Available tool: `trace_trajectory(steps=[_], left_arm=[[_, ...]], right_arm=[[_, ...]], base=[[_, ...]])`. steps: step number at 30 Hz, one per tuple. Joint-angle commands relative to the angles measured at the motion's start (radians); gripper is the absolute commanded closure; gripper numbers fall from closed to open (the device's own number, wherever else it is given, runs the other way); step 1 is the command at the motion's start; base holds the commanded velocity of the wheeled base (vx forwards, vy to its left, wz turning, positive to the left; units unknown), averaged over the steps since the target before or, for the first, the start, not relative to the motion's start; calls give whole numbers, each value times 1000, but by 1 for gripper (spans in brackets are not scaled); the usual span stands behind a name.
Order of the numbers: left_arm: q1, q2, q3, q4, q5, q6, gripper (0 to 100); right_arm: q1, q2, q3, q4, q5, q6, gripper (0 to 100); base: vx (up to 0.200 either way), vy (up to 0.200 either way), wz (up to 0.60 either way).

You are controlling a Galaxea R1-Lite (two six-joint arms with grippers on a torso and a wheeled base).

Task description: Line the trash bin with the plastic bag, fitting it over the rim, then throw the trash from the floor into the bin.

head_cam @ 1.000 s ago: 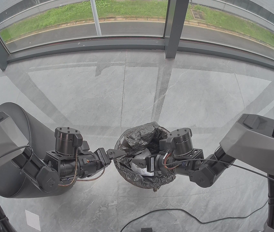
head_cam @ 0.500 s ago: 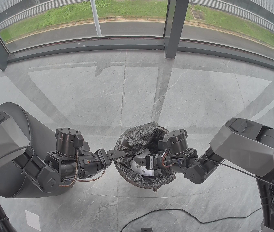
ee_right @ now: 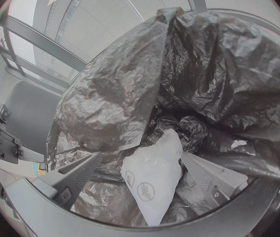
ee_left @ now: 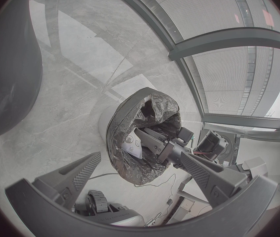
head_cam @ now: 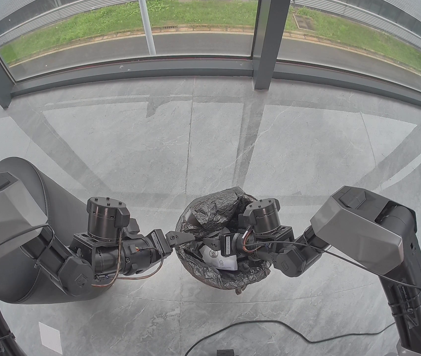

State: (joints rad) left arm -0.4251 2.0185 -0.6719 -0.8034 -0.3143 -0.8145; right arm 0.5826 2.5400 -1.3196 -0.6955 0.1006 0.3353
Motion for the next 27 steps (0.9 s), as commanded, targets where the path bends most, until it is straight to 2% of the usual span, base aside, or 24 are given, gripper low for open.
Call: trace_trajectory(steps=[1, 8, 15, 21, 23, 25, 27], left_arm=[[-3, 2, 0, 0, 0, -2, 0], [-1, 2, 0, 0, 0, 0, 0], [-1, 6, 0, 0, 0, -2, 0], [-9, -9, 8, 0, 12, -2, 0], [-27, -30, 11, 0, 40, -2, 0], [-27, -30, 11, 0, 40, -2, 0], [-38, -26, 14, 0, 38, -2, 0]], right_arm=[[-7, 36, -33, 5, -1, -1, 0], [-7, 39, -47, 27, -7, -2, 0], [-4, -58, -49, 36, -52, -2, 0], [31, -239, 102, 48, -52, 2, 0], [79, -362, 227, 51, -53, 4, 0], [79, -362, 227, 51, -53, 4, 0], [117, -438, 322, 48, -55, 7, 0]], base=[[0, 0, 0], [0, 0, 0], [0, 0, 0], [0, 0, 0], [0, 0, 0], [0, 0, 0], [0, 0, 0]])
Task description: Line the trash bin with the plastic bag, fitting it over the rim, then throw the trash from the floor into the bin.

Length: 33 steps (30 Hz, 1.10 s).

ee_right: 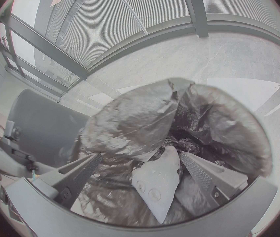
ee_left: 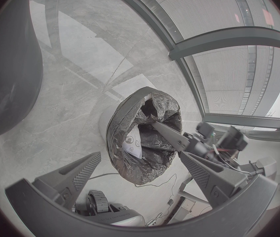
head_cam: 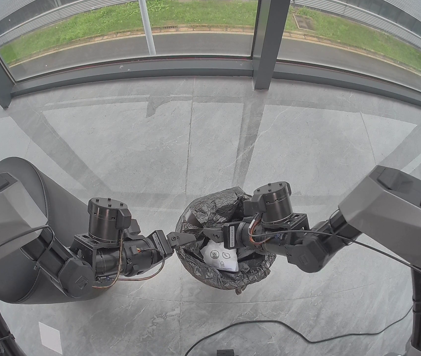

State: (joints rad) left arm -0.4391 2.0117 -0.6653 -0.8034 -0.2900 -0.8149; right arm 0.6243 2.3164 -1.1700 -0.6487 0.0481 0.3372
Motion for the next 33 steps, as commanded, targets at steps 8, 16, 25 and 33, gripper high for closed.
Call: trace_trajectory(steps=[8, 16, 25, 33], left_arm=[[-20, -148, 47, -34, 34, -1, 0], [37, -496, 90, 12, 95, 164, 0], [30, -1110, 81, 529, 370, 523, 0], [131, -1601, 66, 1004, 411, 681, 0]], right_arm=[[89, -377, 362, -11, -119, -1, 0], [-78, -566, 443, 66, -277, -106, 0], [-256, -1003, 605, 70, -588, -293, 0], [-357, -1641, 780, 147, -723, -635, 0]], base=[[0, 0, 0], [0, 0, 0], [0, 0, 0], [0, 0, 0]])
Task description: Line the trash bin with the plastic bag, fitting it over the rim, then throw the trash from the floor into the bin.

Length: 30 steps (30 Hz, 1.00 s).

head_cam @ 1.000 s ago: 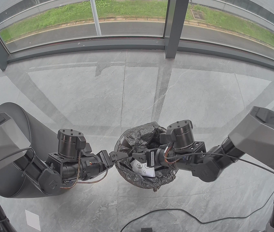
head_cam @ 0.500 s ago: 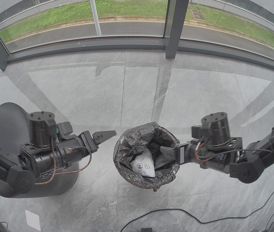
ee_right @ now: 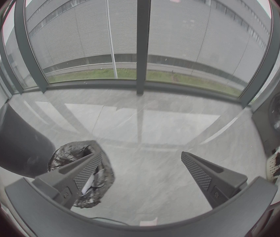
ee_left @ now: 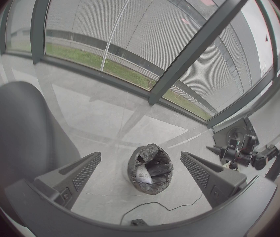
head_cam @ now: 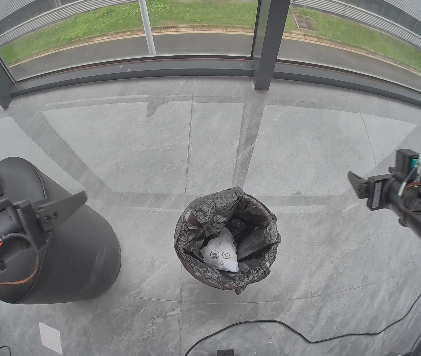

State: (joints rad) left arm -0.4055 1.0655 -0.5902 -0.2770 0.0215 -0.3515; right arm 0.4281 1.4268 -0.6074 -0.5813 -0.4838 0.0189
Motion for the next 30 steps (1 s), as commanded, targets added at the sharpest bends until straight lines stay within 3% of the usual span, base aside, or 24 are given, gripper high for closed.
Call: trace_trajectory(steps=[1, 3, 8, 12, 15, 21, 25, 27, 29, 30], left_arm=[[120, -700, -5, 513, 100, 220, 0], [136, -760, 3, 555, 98, 221, 0], [197, -843, 15, 628, 94, 212, 0], [248, -885, 58, 638, 87, 218, 0], [295, -901, 81, 638, 86, 218, 0], [344, -944, 107, 641, 86, 216, 0], [392, -1027, 161, 641, 86, 223, 0], [399, -1066, 201, 641, 87, 223, 0], [401, -1066, 231, 639, 90, 210, 0], [401, -1066, 237, 636, 92, 209, 0]], right_arm=[[-207, -847, 235, 164, -191, -320, 0], [-253, -1000, 255, 308, -187, -320, 0], [-252, -1324, 250, 641, -182, -315, 0], [-252, -1335, 279, 675, -196, -197, 0], [-292, -1333, 288, 699, -193, -188, 0], [-446, -1382, 333, 727, -193, -182, 0], [-422, -1427, 399, 730, -197, -142, 0], [-422, -1427, 456, 727, -151, -85, 0], [-422, -1427, 525, 716, -16, -65, 0], [-422, -1427, 534, 709, 17, -63, 0]], base=[[0, 0, 0], [0, 0, 0], [0, 0, 0], [0, 0, 0], [0, 0, 0], [0, 0, 0], [0, 0, 0], [0, 0, 0], [0, 0, 0], [0, 0, 0]])
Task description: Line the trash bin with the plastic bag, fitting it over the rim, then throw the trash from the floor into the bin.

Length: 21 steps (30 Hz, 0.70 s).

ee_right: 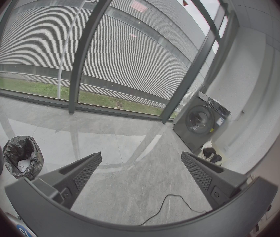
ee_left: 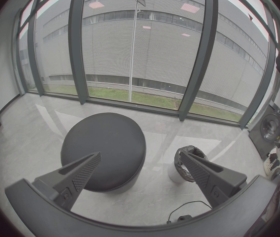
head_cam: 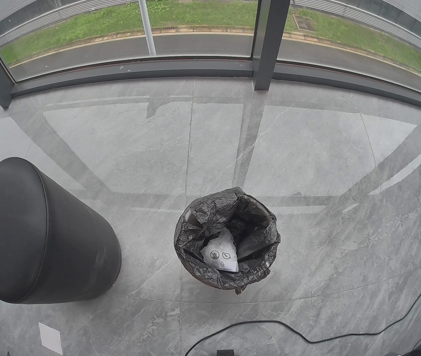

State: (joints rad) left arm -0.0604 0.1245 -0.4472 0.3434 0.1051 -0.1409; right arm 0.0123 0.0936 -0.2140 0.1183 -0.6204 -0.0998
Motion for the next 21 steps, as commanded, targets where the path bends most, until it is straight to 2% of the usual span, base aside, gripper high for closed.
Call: trace_trajectory(steps=[1, 4, 10, 13, 16, 21], left_arm=[[56, -124, 110, 12, 16, 4, 0], [56, -124, 117, 12, 21, 15, 0], [57, -124, 117, 14, 56, 6, 0], [57, -124, 127, 25, 77, 6, 0], [57, -124, 151, 23, 119, 49, 0], [70, -86, 145, 23, 139, 112, 0]], right_arm=[[-6, -94, 165, -57, 298, 98, 0], [-6, -94, 180, -95, 435, 141, 0], [-6, -94, 189, -95, 581, 138, 0], [-6, -94, 199, -97, 594, 120, 0], [-6, -94, 199, -95, 600, 117, 0], [-6, -94, 199, -89, 620, 100, 0]], base=[[0, 0, 0], [0, 0, 0], [0, 0, 0], [0, 0, 0], [0, 0, 0], [0, 0, 0]])
